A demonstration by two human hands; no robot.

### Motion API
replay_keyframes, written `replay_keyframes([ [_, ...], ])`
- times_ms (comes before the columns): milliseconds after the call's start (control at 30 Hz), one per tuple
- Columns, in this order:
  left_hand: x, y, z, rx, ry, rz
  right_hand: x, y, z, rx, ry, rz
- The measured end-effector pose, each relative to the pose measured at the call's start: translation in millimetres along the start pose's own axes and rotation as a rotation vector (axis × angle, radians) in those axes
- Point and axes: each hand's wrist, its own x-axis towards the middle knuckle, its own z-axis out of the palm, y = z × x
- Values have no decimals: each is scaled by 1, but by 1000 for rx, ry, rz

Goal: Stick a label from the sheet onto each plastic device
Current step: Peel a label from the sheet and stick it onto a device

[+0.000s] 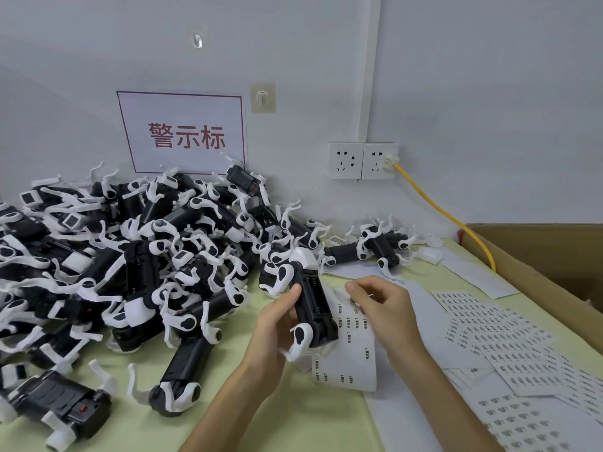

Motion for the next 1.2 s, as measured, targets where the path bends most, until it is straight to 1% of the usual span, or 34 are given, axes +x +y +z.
replay_keyframes([
  [67,-1,1,2,25,51,-6,1,2,-2,9,80,-34],
  [133,-1,0,4,47,125,-10,2,3,-3,2,122,-62],
  [233,-2,3,3,103,221,18,2,3,-3,-16,102,-98],
  [267,-2,5,2,80,204,13,1,3,-2,-10,82,-113],
  [333,-2,10,1,-22,117,-23,-1,2,1,-10,46,-141],
  [433,-4,16,0,-173,1,-112,-5,0,4,-22,20,-192],
  [500,-5,15,-1,-205,-67,-156,-7,-2,5,-38,15,-236],
  [633,-7,15,-1,-218,-137,-152,-11,-5,7,-131,-26,-302],
  [800,-4,12,-4,-258,-136,-123,-13,-6,8,-180,-60,-348],
  [900,-3,11,-5,-234,-113,-90,-13,-6,9,-195,-70,-372],
  [1067,-1,9,-8,-179,-71,-27,-11,-3,9,-110,-70,-281],
  [1200,1,10,-4,-58,-76,-16,-6,-5,4,-24,-113,-161],
])
